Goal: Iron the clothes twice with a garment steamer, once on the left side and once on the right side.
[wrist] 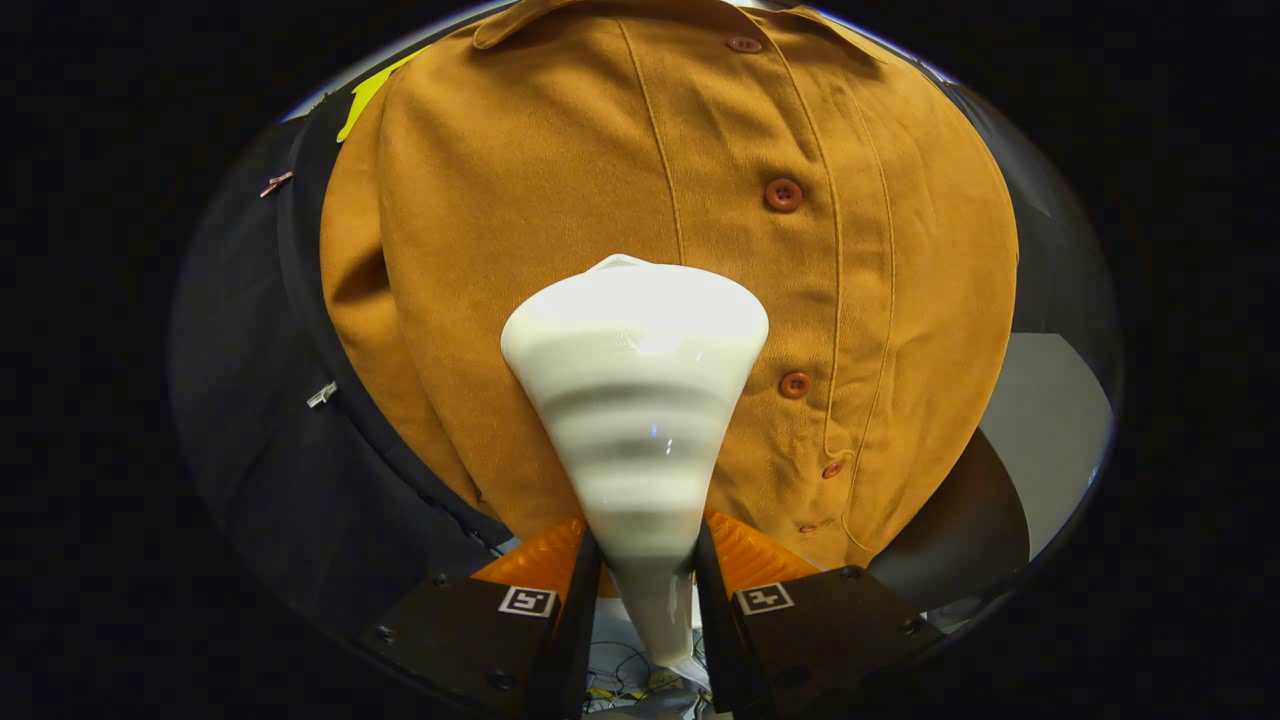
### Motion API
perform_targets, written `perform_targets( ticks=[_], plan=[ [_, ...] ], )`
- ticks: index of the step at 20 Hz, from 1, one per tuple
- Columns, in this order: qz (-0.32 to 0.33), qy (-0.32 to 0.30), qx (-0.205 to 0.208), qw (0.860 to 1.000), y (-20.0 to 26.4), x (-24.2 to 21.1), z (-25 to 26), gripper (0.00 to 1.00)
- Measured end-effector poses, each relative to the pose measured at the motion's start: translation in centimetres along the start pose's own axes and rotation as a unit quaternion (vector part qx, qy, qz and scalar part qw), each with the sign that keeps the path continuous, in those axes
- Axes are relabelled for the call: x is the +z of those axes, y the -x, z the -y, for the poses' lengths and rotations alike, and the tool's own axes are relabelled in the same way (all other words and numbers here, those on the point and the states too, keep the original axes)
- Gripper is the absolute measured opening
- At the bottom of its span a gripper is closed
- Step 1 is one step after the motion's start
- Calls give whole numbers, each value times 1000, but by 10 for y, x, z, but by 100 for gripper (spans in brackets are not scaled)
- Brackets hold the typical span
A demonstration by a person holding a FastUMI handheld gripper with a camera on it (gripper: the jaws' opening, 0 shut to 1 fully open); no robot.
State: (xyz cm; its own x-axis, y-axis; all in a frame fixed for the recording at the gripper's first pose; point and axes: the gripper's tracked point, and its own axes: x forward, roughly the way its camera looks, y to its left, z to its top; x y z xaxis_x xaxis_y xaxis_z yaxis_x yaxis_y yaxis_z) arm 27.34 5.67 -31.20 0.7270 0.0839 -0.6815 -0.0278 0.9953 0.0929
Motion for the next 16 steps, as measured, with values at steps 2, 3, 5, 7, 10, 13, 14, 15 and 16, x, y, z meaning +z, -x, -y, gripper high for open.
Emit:
perform_targets(
  ticks=[2,3,5,7,10,13,14,15,16],
  plan=[
    [-15,-2,0,1000,-3,-10,3,50],
    [-24,-3,0,1000,-4,-15,3,50],
    [-33,-2,2,999,-4,-20,5,51],
    [-30,1,1,1000,1,-19,6,50],
    [-2,6,3,1000,16,-3,8,50],
    [36,10,3,999,38,20,12,50],
    [47,12,-1,999,45,29,16,50],
    [56,13,-4,998,52,36,21,50],
    [65,13,-7,998,57,43,26,50]
  ],
)
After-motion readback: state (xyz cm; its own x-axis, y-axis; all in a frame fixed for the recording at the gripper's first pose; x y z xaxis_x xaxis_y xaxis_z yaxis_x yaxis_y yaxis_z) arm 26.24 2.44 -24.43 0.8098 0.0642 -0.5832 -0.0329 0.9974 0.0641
